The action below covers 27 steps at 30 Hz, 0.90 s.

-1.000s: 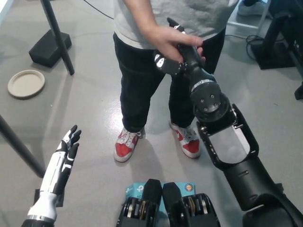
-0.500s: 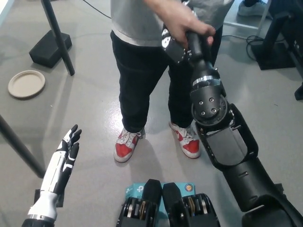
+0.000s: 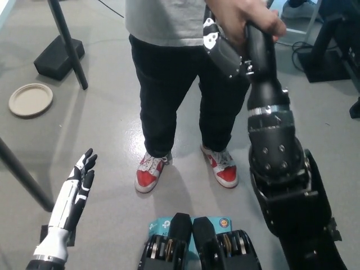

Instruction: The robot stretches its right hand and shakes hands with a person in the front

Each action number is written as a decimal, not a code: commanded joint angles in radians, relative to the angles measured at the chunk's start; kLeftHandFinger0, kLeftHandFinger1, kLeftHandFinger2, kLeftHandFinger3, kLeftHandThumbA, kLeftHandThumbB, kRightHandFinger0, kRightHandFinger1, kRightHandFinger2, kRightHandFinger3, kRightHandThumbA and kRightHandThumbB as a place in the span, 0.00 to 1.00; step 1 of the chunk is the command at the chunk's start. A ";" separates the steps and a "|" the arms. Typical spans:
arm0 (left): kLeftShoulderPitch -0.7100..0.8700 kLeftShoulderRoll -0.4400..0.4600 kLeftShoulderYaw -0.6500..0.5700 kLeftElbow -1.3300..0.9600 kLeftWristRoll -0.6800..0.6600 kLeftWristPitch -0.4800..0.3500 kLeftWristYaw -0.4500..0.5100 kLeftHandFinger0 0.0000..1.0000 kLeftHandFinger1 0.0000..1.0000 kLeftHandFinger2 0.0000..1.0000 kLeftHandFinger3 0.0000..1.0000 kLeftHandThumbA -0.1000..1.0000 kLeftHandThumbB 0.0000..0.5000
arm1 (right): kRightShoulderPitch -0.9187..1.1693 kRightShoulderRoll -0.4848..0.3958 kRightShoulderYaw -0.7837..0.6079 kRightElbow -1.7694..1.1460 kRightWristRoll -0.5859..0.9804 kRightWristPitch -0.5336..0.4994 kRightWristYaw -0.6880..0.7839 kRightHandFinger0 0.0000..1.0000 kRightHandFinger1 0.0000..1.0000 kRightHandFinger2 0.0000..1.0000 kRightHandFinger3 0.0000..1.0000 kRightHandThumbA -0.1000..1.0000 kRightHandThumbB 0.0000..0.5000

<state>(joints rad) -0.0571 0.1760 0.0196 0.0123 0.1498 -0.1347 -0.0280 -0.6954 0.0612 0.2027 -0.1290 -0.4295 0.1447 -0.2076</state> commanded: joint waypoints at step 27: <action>-0.038 0.019 -0.009 -0.034 0.023 -0.020 0.000 1.00 1.00 1.00 1.00 1.00 0.21 | -0.373 -0.040 -0.092 1.102 0.106 -0.093 0.056 0.90 1.00 1.00 1.00 0.11 0.44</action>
<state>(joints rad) -0.0654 0.1774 0.0169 0.0098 0.1541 -0.1325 -0.0283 -0.9273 0.0251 0.1398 0.7815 -0.3886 0.1824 -0.1275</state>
